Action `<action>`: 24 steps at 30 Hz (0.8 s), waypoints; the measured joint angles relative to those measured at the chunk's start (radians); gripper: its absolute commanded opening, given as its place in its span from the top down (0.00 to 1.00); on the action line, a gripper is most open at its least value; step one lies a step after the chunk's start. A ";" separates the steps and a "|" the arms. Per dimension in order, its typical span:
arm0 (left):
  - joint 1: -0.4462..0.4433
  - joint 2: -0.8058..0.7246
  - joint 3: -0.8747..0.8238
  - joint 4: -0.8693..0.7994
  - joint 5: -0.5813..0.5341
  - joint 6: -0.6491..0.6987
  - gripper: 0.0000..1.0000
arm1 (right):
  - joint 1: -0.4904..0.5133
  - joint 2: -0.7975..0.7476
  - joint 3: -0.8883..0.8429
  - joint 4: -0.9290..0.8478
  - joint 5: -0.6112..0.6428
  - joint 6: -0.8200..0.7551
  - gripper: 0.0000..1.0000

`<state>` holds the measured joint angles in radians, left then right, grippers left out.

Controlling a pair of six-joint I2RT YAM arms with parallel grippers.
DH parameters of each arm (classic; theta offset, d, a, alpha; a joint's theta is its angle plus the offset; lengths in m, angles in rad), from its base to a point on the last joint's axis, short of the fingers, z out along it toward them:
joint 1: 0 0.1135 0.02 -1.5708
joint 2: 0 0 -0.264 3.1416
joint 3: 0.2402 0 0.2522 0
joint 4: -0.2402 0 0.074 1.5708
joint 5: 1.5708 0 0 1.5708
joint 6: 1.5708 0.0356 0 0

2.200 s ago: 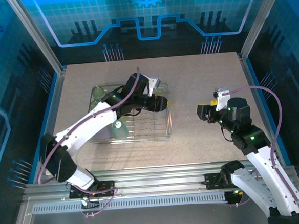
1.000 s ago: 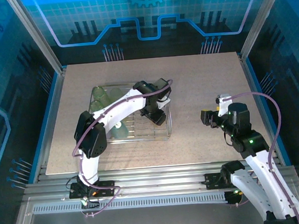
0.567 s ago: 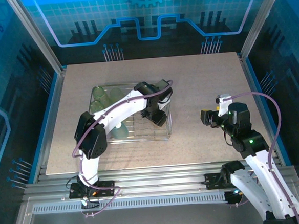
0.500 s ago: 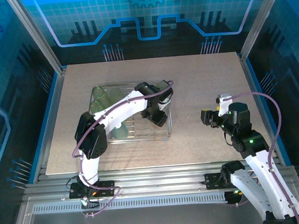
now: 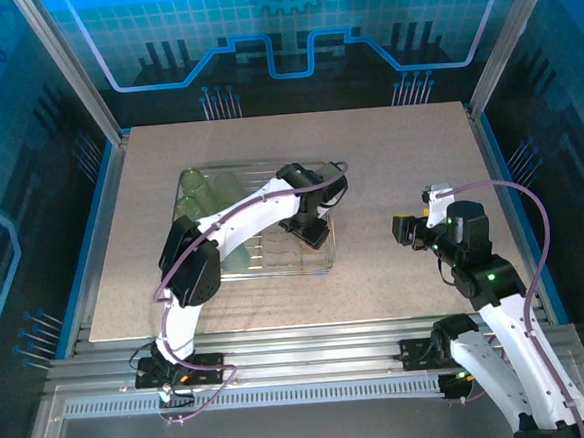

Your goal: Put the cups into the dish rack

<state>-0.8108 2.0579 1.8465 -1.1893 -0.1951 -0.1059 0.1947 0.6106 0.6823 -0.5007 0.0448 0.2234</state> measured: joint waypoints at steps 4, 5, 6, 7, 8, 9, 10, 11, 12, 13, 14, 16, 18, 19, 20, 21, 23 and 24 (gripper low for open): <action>-0.015 0.031 0.031 -0.031 -0.018 0.000 0.61 | -0.002 0.000 0.000 0.000 0.000 0.000 0.28; -0.018 0.037 0.039 -0.038 -0.022 0.000 0.61 | -0.003 0.000 0.000 0.000 0.000 0.000 0.28; -0.021 0.046 0.047 -0.045 -0.026 0.000 0.61 | -0.005 0.000 -0.001 0.000 0.000 0.000 0.28; -0.024 0.055 0.058 -0.052 -0.031 0.002 0.61 | -0.006 0.000 -0.002 0.000 0.000 0.000 0.28; -0.026 0.064 0.064 -0.057 -0.034 0.003 0.60 | -0.006 0.000 -0.003 0.000 0.000 0.000 0.28; -0.027 0.071 0.071 -0.063 -0.037 0.003 0.60 | -0.006 0.000 -0.004 0.000 0.000 0.000 0.28; -0.028 0.078 0.077 -0.067 -0.040 0.003 0.59 | -0.006 0.000 -0.004 0.000 0.000 0.000 0.28; -0.029 0.084 0.085 -0.072 -0.043 0.003 0.58 | -0.006 0.000 -0.004 0.000 0.000 0.001 0.28; -0.029 0.088 0.092 -0.075 -0.045 0.003 0.57 | -0.006 0.000 -0.004 0.000 0.000 0.001 0.28; -0.029 0.092 0.099 -0.079 -0.046 0.003 0.56 | -0.006 0.000 -0.005 0.000 0.000 0.001 0.28; -0.030 0.095 0.106 -0.083 -0.049 0.003 0.55 | -0.006 0.000 -0.005 0.000 0.000 0.001 0.28; -0.032 0.099 0.117 -0.090 -0.052 0.003 0.53 | -0.006 0.000 -0.007 0.002 0.000 0.001 0.28; -0.035 0.105 0.128 -0.093 -0.053 0.003 0.51 | -0.006 0.001 -0.009 0.002 0.000 0.004 0.26; -0.037 0.106 0.129 -0.093 -0.054 0.003 0.51 | -0.006 0.002 -0.010 0.002 -0.001 0.005 0.26; -0.040 0.111 0.133 -0.098 -0.054 0.003 0.50 | -0.008 0.003 -0.010 0.002 -0.001 0.005 0.26; -0.043 0.118 0.138 -0.104 -0.055 0.003 0.50 | -0.008 0.005 -0.010 0.002 -0.002 0.005 0.25; -0.048 0.132 0.143 -0.114 -0.058 0.003 0.49 | -0.011 0.005 -0.010 0.002 -0.004 0.005 0.25; -0.049 0.139 0.143 -0.122 -0.063 0.004 0.49 | -0.013 0.005 -0.010 0.002 -0.003 0.006 0.25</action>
<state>-0.8600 2.1971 1.9900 -1.3109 -0.2577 -0.1020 0.1822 0.6155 0.6727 -0.4984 0.0414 0.2291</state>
